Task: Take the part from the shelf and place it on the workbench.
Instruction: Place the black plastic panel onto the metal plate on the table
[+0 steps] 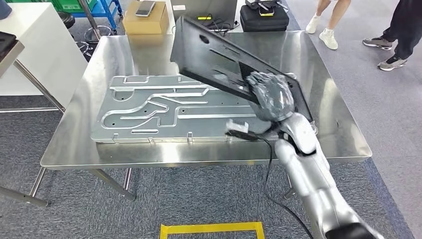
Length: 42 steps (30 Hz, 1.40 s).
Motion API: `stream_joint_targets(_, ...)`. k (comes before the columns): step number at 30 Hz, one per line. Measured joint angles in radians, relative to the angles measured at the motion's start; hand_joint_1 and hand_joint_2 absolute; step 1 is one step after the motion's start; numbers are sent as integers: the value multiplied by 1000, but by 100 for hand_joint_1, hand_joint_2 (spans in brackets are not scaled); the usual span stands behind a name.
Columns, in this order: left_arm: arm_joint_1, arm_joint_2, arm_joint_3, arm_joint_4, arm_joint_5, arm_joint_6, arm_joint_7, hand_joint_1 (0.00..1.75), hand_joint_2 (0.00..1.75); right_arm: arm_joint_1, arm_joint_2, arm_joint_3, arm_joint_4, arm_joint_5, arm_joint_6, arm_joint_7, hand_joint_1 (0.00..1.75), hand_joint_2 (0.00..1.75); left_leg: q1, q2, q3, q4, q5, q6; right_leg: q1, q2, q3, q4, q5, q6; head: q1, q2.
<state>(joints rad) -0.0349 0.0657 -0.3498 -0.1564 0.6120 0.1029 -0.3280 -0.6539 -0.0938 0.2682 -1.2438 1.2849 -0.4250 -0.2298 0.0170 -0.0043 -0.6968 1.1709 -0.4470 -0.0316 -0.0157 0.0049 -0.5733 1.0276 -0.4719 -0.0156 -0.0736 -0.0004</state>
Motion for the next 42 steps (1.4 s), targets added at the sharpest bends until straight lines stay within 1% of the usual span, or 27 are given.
stream_joint_targets(1, -2, 0, 0, 0, 2, -3, -1, 0, 175, -71, 15, 17, 100, 74, 16, 35, 175, 175, -1, 2, 28, -65, 25, 1, 1, 2, -3, 4, -2, 4, 0, 0)
stream_joint_targets(3, -9, 1, 0, 0, 6, -9, -9, 0, 175, -200, 50, 68, 293, 195, 75, 97, 175, 175, -5, 3, 56, -133, 40, 10, 3, 3, -7, 5, -4, 15, 0, 0)
stream_joint_targets(5, -12, 2, 0, 0, 6, -14, -21, 0, 175, -278, 84, 130, 438, 260, 137, 136, 175, 175, -5, -1, 59, -140, 38, 22, 5, 0, -7, 2, -6, 26, 0, 0)
stream_joint_targets(7, -12, 2, 0, -1, 5, -18, -29, 0, 175, -320, 114, 187, 550, 281, 180, 160, 175, 175, -1, -4, 65, -150, 40, 33, 5, -2, -14, 24, -24, 34, 0, 0)
stream_joint_targets(9, -13, 2, 0, -1, 1, -21, -35, 0, 175, -350, 136, 236, 637, 283, 217, 174, 175, 175, 1, -5, 70, -155, 39, 43, 3, -3, -63, 122, -70, 39, 0, 0)
stream_joint_targets(11, -14, 5, -1, -1, -4, -23, -39, 0, 175, -367, 147, 274, 710, 283, 254, 178, 175, 175, 0, -9, 74, -155, 35, 49, 3, -3, -137, 251, -108, 41, 0, 0)
stream_joint_targets(12, -13, 6, -2, -1, -6, -24, -40, 0, 175, -369, 151, 288, 743, 282, 269, 177, 175, 175, -1, -12, 78, -155, 31, 50, 3, -3, -162, 283, -104, 41, 0, 0)
stream_joint_targets(13, -12, 6, -2, -1, -7, -25, -40, 0, 175, -368, 153, 300, 770, 280, 279, 175, 175, 175, -1, -15, 82, -154, 27, 49, 3, -3, -167, 273, -80, 40, 0, 0)
stream_joint_targets(14, -11, 6, -2, -1, -7, -26, -41, 0, 175, -367, 156, 309, 794, 276, 283, 174, 175, 175, -2, -17, 88, -153, 23, 48, 3, -3, -155, 228, -41, 37, 0, 0)
stream_joint_targets(15, -10, 6, -3, -1, -6, -27, -41, 0, 175, -367, 157, 314, 813, 270, 284, 172, 175, 175, -2, -18, 92, -152, 18, 46, 4, -4, -131, 158, 4, 31, 0, 0)
stream_joint_targets(16, -10, 6, -3, -1, -6, -27, -41, 0, 175, -367, 158, 317, 828, 264, 279, 172, 131, 131, -5, -19, 95, -150, 14, 42, 7, -4, -106, 92, 37, 25, 0, 0)
stream_joint_targets(17, -10, 5, -3, -1, -5, -28, -41, 0, 175, -366, 159, 320, 840, 258, 270, 172, 87, 87, -7, -19, 96, -149, 10, 39, 10, -4, -87, 44, 55, 20, 0, 0)
stream_joint_targets(19, -10, 4, -3, -1, -3, -29, -43, 0, 175, -363, 161, 323, 860, 247, 246, 173, 0, 0, -10, -17, 98, -150, 6, 29, 15, -2, -74, 10, 57, 13, 0, 0)
stream_joint_targets(21, -9, 4, -3, -1, 2, -28, -46, 0, 175, -357, 163, 323, 874, 240, 224, 173, 0, 0, -9, -14, 103, -150, 0, 18, 11, 0, -68, -1, 57, 5, 0, 0)
stream_joint_targets(23, -7, 4, -3, -1, 5, -27, -49, 0, 175, -351, 165, 323, 885, 237, 208, 173, 0, 0, -8, -10, 86, -104, -30, 9, 5, -1, -56, -11, 58, -5, 0, 0)
stream_joint_targets(26, -6, 3, -3, -1, 6, -19, -50, 0, 175, -344, 167, 323, 899, 236, 195, 173, 0, 0, -4, -6, -3, 77, -109, -1, 5, -4, -50, -12, 55, -12, 0, 0)
stream_joint_targets(27, -5, 3, -3, -1, 6, -13, -50, 0, 175, -341, 167, 323, 903, 234, 190, 173, 0, 0, -3, -5, -24, 116, -116, -4, 5, -4, -49, -11, 53, -13, 0, 0)
stream_joint_targets(28, -4, 3, -3, -1, 5, -6, -50, 0, 175, -340, 168, 323, 906, 233, 183, 173, 0, 0, -1, -4, -28, 119, -104, -5, 5, -3, -48, -10, 52, -12, 0, 0)
stream_joint_targets(29, -4, 4, -3, -1, 4, 1, -49, 0, 131, -340, 169, 323, 908, 231, 173, 172, 0, 0, 0, -3, -12, 82, -75, -6, 5, -2, -46, -8, 50, -11, 0, 0)
stream_joint_targets(30, -4, 5, -3, -1, 3, 8, -49, 0, 87, -339, 169, 323, 910, 227, 160, 171, 0, 0, 1, -2, 20, 15, -38, -5, 5, 0, -44, -6, 48, -9, 0, 0)
stream_joint_targets(32, -5, 6, -3, -1, 3, 18, -52, 0, 0, -338, 172, 323, 913, 213, 118, 158, 0, 0, 0, -2, 79, -108, 8, 2, 7, 2, -43, -1, 44, -1, 0, 0)
stream_joint_targets(33, -6, 7, -3, -1, 4, 20, -54, 0, 0, -336, 174, 321, 913, 200, 89, 144, 0, 0, -2, -2, 93, -139, 14, 8, 9, 3, -44, 0, 44, 4, 0, 0)
stream_joint_targets(36, -7, 7, -3, -1, 8, 22, -55, 0, 0, -327, 185, 299, 901, 137, -33, 55, 0, 0, -4, -3, 95, -153, 18, 26, 10, 3, -46, -1, 44, 19, 0, 0)
stream_joint_targets(37, -7, 6, -4, -1, 10, 23, -55, 0, 0, -323, 192, 287, 887, 106, -78, 11, 0, 0, -2, -2, 97, -157, 21, 33, 9, 2, -50, 9, 35, 24, 0, 0)
stream_joint_targets(39, -8, 6, -4, -1, 13, 23, -54, 0, 0, -313, 204, 259, 847, 37, -149, -74, 0, 0, 1, 0, 98, -163, 26, 43, 7, 1, -83, 85, -14, 30, 0, 0)
stream_joint_targets(41, -8, 6, -3, -1, 15, 21, -53, 0, 0, -286, 211, 239, 784, -36, -186, -144, 0, 0, 0, 1, 98, -163, 26, 47, 7, 0, -142, 218, -76, 34, 0, 0)
stream_joint_targets(42, -8, 6, -3, -1, 17, 20, -53, 0, 0, -262, 212, 233, 741, -74, -195, -172, 0, 0, -1, 0, 98, -163, 25, 48, 6, 0, -164, 267, -91, 35, 0, 0)
